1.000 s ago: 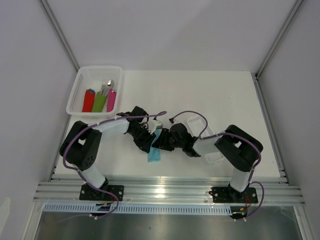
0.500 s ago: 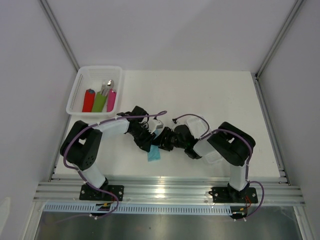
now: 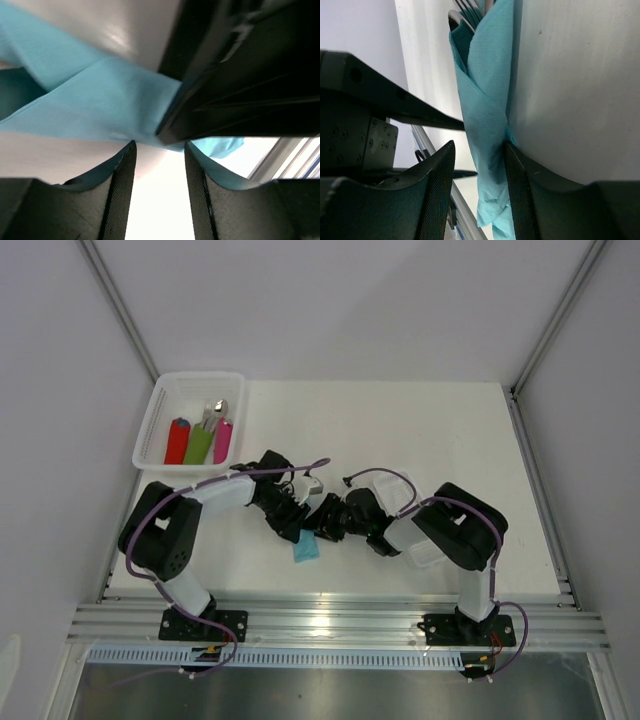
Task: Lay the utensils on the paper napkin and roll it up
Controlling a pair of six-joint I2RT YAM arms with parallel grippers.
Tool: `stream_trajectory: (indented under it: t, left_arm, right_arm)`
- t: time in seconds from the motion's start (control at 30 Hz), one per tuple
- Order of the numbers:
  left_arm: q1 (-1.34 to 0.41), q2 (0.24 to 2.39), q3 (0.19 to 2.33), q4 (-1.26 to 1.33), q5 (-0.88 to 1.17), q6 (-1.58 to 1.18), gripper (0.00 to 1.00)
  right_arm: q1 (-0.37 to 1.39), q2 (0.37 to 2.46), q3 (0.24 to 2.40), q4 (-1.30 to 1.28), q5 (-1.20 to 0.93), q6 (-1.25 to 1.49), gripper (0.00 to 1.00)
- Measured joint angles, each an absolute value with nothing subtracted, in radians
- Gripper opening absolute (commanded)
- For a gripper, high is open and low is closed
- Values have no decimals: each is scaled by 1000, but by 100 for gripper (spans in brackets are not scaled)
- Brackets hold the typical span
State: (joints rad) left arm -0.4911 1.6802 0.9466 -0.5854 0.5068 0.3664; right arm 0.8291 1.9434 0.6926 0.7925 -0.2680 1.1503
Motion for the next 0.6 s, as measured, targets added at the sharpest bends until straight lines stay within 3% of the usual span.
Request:
stream_trajectory:
  t: [0.37,0.6]
  left_arm:
    - [-392,1589,957,-620,495,365,49]
    - [-355,1678,1056,-656,474,346,48]
  right_arm:
    - [829,1921,716,708,-271,1109,48]
    - [829,1927,723,710,-279,1093,48]
